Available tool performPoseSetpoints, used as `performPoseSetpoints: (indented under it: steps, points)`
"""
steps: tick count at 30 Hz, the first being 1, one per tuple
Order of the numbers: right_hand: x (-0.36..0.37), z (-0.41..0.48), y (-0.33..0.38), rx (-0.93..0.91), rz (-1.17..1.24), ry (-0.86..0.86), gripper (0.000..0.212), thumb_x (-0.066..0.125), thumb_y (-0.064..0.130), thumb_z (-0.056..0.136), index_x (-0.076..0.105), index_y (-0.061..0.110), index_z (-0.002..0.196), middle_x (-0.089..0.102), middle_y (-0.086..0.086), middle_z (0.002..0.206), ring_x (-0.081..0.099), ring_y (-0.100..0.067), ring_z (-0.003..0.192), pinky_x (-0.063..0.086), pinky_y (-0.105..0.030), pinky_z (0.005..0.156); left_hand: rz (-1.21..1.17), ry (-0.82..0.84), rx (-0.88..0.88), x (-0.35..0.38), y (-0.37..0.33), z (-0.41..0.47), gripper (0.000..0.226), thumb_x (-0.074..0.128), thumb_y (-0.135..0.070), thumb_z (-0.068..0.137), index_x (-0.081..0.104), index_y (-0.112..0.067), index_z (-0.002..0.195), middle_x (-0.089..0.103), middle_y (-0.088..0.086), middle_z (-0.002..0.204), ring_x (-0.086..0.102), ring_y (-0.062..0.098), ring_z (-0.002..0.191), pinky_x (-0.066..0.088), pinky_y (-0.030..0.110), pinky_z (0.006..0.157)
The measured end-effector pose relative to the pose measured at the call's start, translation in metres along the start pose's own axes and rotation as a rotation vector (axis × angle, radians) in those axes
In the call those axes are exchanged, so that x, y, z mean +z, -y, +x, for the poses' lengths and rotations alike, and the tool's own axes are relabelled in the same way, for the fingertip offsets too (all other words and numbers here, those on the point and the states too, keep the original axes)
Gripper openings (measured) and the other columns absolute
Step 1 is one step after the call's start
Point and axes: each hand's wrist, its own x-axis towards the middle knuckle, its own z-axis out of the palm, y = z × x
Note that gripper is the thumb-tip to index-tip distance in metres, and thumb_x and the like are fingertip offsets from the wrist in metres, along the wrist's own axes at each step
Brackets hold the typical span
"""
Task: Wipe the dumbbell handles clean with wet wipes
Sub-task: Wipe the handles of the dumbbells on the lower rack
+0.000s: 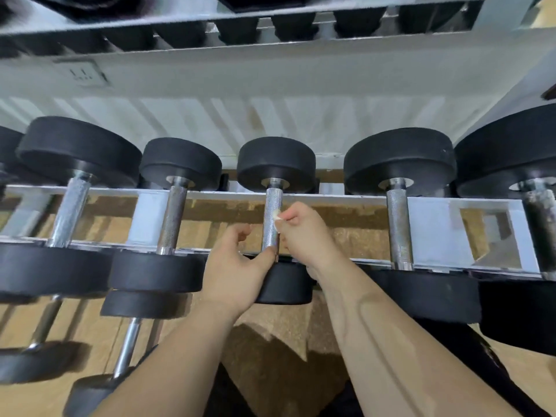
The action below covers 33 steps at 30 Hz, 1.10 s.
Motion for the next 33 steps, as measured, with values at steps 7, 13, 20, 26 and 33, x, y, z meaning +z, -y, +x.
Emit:
performPoseSetpoints:
  steps: [7, 13, 20, 26, 33]
  points:
    - [0.009, 0.035, 0.012, 0.022, 0.228, -0.187, 0.006, 0.06, 0.021, 0.096, 0.058, 0.018, 0.091, 0.065, -0.004, 0.08, 0.06, -0.017, 0.067, 0.054, -0.038, 0.068, -0.108, 0.023, -0.053, 0.0, 0.0, -0.001, 0.04, 0.062, -0.048, 0.067, 0.056, -0.041, 0.106, 0.057, -0.021, 0.122, 0.054, -0.003, 0.11, 0.045, 0.034, 0.102]
    - [-0.001, -0.002, -0.016, 0.036, -0.165, -0.01, 0.015, 0.06, 0.028, 0.095, 0.06, 0.017, 0.084, 0.064, -0.001, 0.085, 0.06, -0.018, 0.08, 0.047, -0.032, 0.069, -0.133, 0.039, -0.056, 0.0, 0.002, 0.001, 0.036, 0.063, -0.045, 0.066, 0.059, -0.042, 0.101, 0.059, -0.025, 0.115, 0.053, -0.006, 0.114, 0.041, 0.027, 0.099]
    - [0.008, 0.027, 0.005, 0.144, 0.098, -0.099, 0.014, 0.053, 0.015, 0.092, 0.051, 0.025, 0.082, 0.067, -0.01, 0.094, 0.059, -0.026, 0.08, 0.045, -0.032, 0.069, -0.143, 0.02, -0.058, 0.002, 0.003, 0.001, 0.04, 0.06, -0.049, 0.062, 0.062, -0.038, 0.101, 0.06, -0.021, 0.112, 0.056, 0.005, 0.113, 0.043, 0.031, 0.098]
    - [-0.008, -0.016, 0.004, -0.019, -0.394, 0.126, 0.005, 0.054, 0.02, 0.097, 0.053, 0.017, 0.093, 0.062, -0.006, 0.102, 0.058, -0.026, 0.092, 0.039, -0.032, 0.065, -0.136, 0.008, -0.028, 0.004, 0.004, 0.002, 0.034, 0.06, -0.046, 0.063, 0.061, -0.039, 0.096, 0.062, -0.019, 0.111, 0.056, 0.008, 0.111, 0.044, 0.032, 0.1]
    - [0.011, 0.013, 0.049, -0.096, -0.405, -0.043, 0.017, 0.053, 0.015, 0.099, 0.055, 0.012, 0.115, 0.061, -0.013, 0.111, 0.058, -0.032, 0.094, 0.046, -0.032, 0.068, -0.122, -0.011, -0.041, 0.005, 0.0, 0.001, 0.038, 0.059, -0.042, 0.064, 0.062, -0.035, 0.101, 0.062, -0.017, 0.114, 0.056, 0.007, 0.111, 0.043, 0.031, 0.1]
